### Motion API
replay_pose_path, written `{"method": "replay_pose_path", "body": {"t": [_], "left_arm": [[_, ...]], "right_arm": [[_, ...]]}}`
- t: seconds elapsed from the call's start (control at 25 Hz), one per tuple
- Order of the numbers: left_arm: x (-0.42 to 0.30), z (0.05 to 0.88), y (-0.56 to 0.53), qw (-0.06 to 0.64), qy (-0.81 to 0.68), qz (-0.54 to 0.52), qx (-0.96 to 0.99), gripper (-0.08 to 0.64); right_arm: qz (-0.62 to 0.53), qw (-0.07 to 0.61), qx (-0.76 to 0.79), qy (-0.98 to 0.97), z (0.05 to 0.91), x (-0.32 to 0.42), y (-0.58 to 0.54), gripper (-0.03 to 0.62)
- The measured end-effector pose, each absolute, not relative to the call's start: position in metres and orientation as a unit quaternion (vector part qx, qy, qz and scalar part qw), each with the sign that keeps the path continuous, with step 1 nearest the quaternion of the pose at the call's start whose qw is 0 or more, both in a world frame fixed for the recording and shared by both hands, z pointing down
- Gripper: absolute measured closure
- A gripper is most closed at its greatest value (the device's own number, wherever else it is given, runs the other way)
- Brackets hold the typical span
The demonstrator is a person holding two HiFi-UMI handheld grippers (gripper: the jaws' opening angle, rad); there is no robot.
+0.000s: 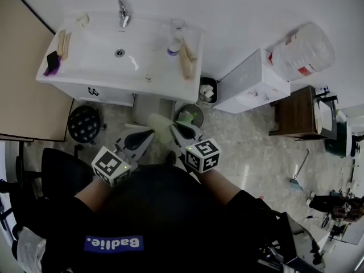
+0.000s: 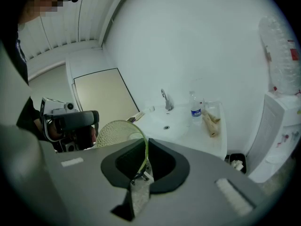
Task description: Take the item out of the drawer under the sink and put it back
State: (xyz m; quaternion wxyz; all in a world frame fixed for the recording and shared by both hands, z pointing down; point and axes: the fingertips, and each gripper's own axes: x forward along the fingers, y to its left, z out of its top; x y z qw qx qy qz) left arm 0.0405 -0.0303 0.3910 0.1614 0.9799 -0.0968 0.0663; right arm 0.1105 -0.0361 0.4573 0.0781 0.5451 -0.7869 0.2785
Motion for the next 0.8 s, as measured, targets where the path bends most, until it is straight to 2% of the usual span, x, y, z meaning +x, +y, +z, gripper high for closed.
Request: {"method": "replay_pose_path", "body": {"t": [0.8], "left_arm": [[0.023, 0.395, -0.049, 0.175, -0.145, 0.052, 0.973, 0.568]], "right_arm": [[0.318, 0.148, 0.507, -0.787, 0.543, 0.097, -0.079, 0.571]]}}
